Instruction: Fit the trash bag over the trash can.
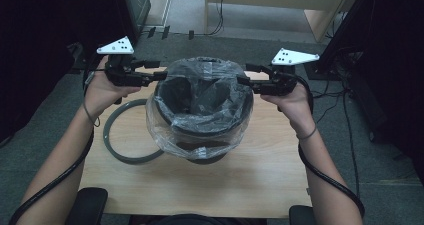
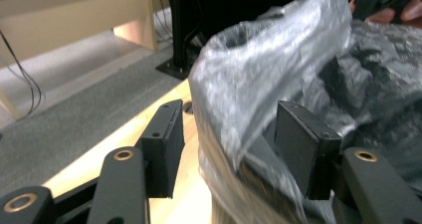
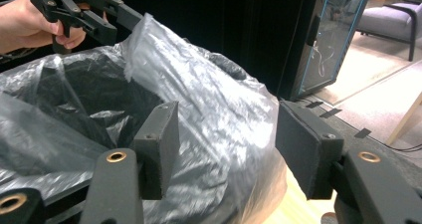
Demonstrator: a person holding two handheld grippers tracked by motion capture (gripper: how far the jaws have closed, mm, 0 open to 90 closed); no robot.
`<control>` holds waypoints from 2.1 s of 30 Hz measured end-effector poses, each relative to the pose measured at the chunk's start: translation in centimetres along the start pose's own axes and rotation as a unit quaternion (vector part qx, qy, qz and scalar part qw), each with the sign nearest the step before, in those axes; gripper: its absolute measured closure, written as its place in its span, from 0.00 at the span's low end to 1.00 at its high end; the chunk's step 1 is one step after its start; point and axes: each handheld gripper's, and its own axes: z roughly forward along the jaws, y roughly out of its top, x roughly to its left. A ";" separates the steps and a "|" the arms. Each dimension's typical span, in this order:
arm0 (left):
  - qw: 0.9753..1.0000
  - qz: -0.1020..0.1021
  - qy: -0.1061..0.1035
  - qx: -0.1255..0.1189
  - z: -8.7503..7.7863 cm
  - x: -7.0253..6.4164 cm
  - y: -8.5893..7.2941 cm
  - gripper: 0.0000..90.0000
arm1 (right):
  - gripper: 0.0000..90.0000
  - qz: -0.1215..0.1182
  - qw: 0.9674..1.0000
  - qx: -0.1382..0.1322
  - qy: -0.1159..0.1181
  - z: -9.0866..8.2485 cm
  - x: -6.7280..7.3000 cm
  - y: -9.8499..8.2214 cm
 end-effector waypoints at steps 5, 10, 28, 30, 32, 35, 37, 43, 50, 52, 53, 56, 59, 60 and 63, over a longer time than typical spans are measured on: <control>1.000 -0.001 -0.013 0.012 1.6 0.4 0.4 0.49 | 0.49 0.004 1.000 0.009 0.003 1.4 -0.4 0.4; 1.000 0.002 -0.014 0.019 2.8 0.4 0.9 0.54 | 0.66 0.019 1.000 0.014 0.002 2.1 -0.9 0.6; 0.999 -0.025 0.025 0.026 5.4 2.6 2.7 0.90 | 0.96 0.056 0.996 0.035 -0.067 4.1 -3.5 1.2; 0.999 -0.033 0.028 0.027 5.8 3.0 2.6 0.90 | 0.96 0.061 0.995 0.039 -0.069 4.4 -3.8 0.9; 0.998 -0.037 0.029 0.030 6.1 3.2 2.5 0.91 | 0.96 0.067 0.994 0.041 -0.070 4.7 -4.0 0.5; 0.998 -0.039 0.031 0.032 6.6 3.4 2.1 0.91 | 0.96 0.071 0.994 0.044 -0.069 5.0 -4.1 0.1; 0.998 -0.039 0.028 0.034 6.8 3.5 1.8 0.92 | 0.96 0.074 0.994 0.044 -0.067 5.0 -4.1 -0.2; 0.998 -0.042 0.026 0.039 7.4 3.7 1.1 0.92 | 0.97 0.063 0.994 0.061 -0.067 5.4 -4.2 -1.2; 0.997 -0.048 0.023 0.051 7.2 3.9 0.2 0.93 | 0.98 0.074 0.992 0.083 -0.057 6.0 -4.5 -2.8; 0.998 -0.047 0.021 0.048 7.0 4.0 0.1 0.89 | 0.95 0.071 0.992 0.094 -0.055 5.8 -4.6 -3.0; 0.997 -0.051 0.020 0.048 6.8 4.2 0.2 0.86 | 0.92 0.068 0.992 0.092 -0.058 5.6 -4.6 -3.0; 0.997 -0.062 0.021 0.030 6.2 4.4 0.5 0.81 | 0.82 0.073 0.993 0.073 -0.065 4.7 -4.8 -2.3; 0.997 -0.066 0.022 0.032 5.6 4.6 0.8 0.75 | 0.64 0.079 0.992 0.062 -0.073 3.7 -5.1 -1.5; 0.997 -0.066 0.025 0.034 5.5 4.7 0.8 0.73 | 0.63 0.078 0.992 0.060 -0.077 3.4 -5.1 -1.2; 0.997 -0.073 0.026 0.029 4.7 4.9 0.9 0.68 | 0.62 0.068 0.994 0.045 -0.077 2.7 -4.7 -0.2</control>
